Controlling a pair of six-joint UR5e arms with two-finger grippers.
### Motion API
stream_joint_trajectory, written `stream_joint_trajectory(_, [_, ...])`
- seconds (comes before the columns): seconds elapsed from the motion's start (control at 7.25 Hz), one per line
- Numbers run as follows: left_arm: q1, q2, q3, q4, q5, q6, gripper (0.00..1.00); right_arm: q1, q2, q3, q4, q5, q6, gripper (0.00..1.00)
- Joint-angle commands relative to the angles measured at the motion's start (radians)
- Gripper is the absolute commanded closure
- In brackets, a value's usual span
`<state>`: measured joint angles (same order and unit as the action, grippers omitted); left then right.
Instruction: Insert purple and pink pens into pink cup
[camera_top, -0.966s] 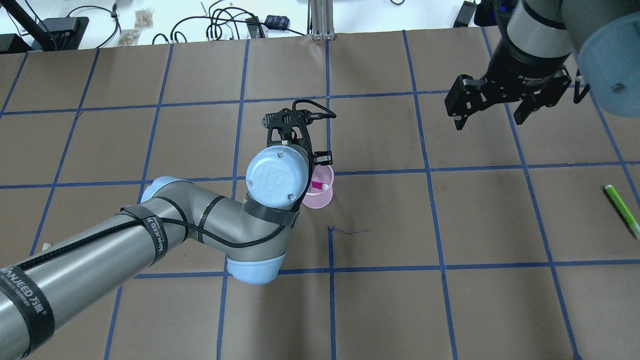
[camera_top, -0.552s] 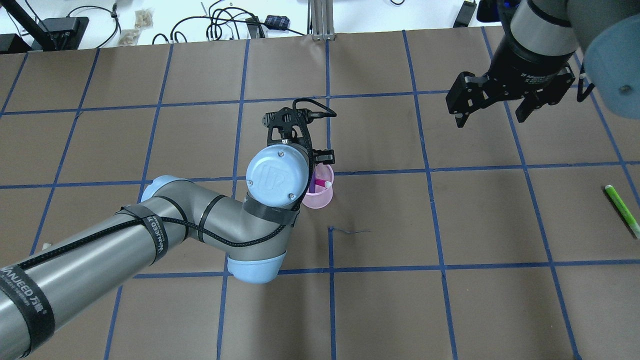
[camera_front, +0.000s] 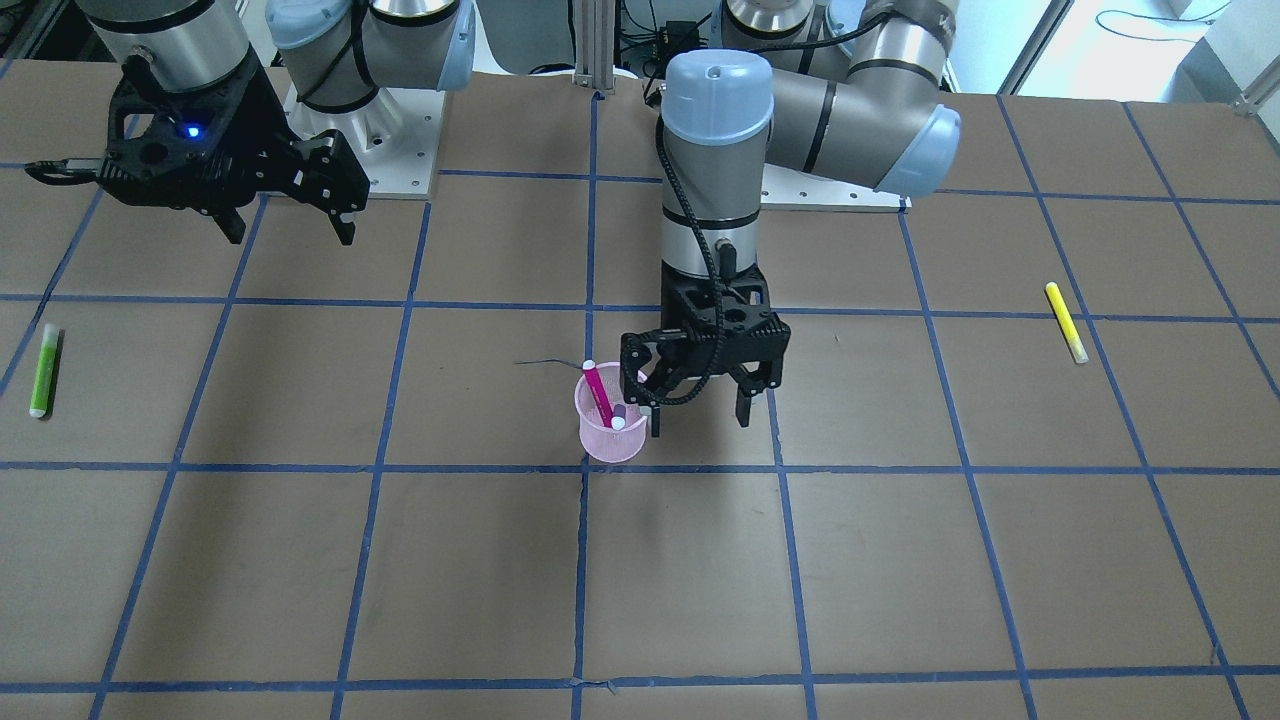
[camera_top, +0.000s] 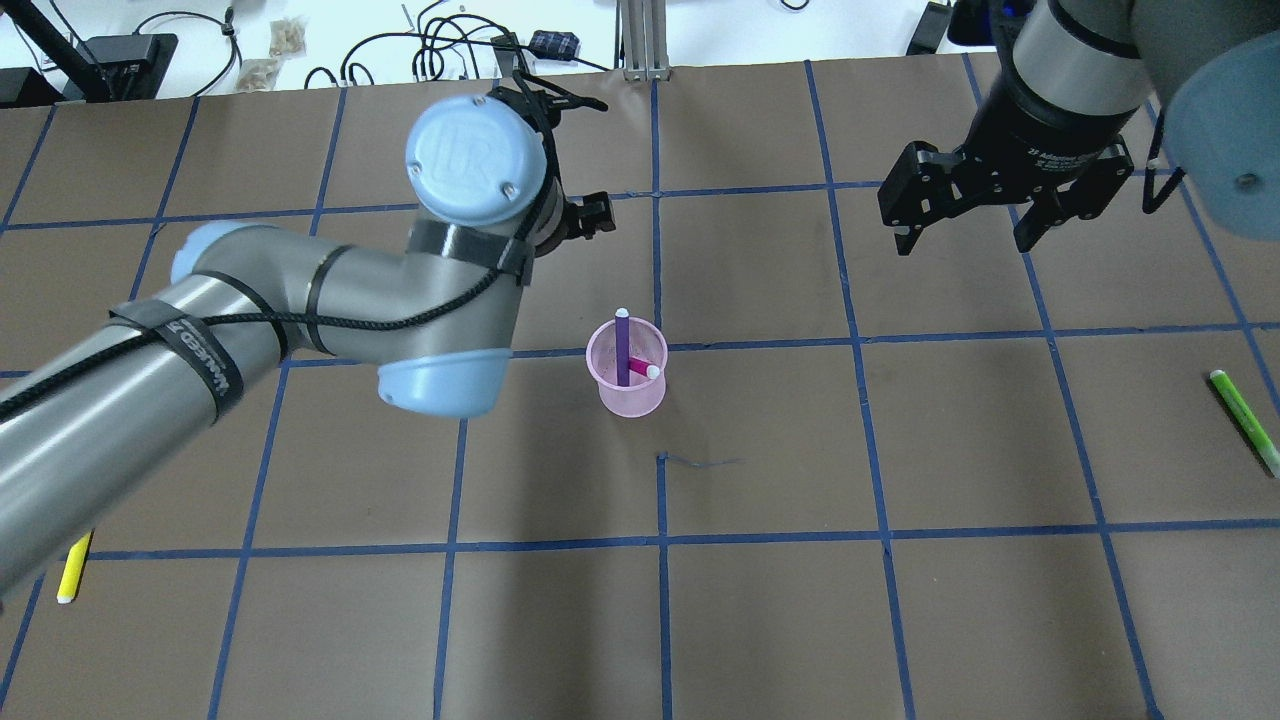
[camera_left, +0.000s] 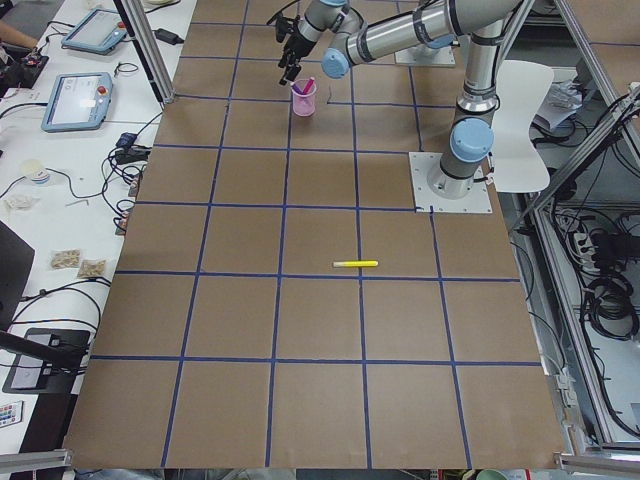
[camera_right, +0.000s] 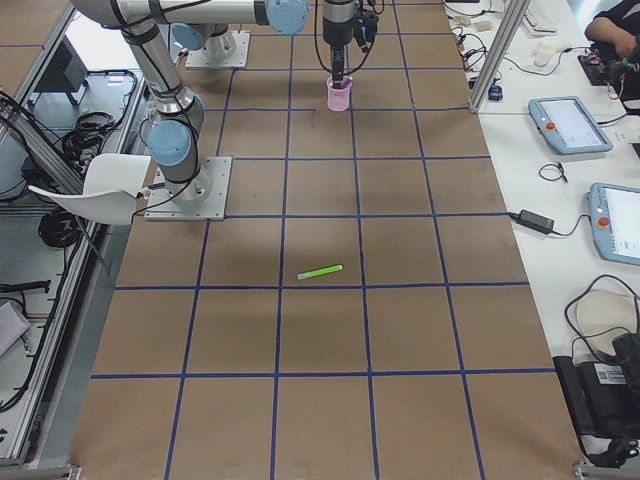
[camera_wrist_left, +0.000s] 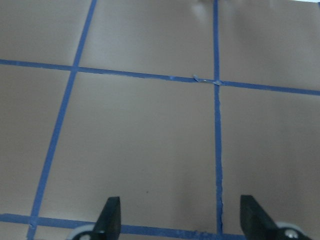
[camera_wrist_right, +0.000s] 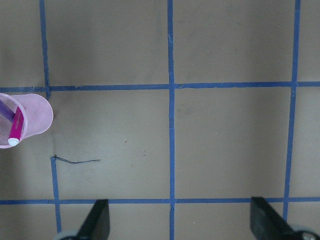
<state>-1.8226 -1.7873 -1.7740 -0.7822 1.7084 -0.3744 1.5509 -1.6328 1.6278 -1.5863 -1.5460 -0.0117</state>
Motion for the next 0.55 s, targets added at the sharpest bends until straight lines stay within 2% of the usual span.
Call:
stream_joint_trajectory(0.0, [0.168,0.034,0.195,-0.445,-0.109,0.169,0.08,0.000,0.001,0.001,-0.003,0.003,0.002,0.00])
stream_joint_trajectory(0.14, [0.233,0.061,0.223,-0.560,-0.162,0.242,0.05,0.000,0.001,0.001,0.000,0.003,0.002,0.00])
stream_joint_trajectory(0.28, [0.244,0.084,0.234,-0.618,-0.168,0.247,0.00,0.000,0.001,0.001,0.006,0.001,0.004,0.00])
stream_joint_trajectory(0.41, [0.227,0.115,0.267,-0.703,-0.162,0.252,0.00,0.000,0.001,0.001,0.006,-0.008,0.003,0.00])
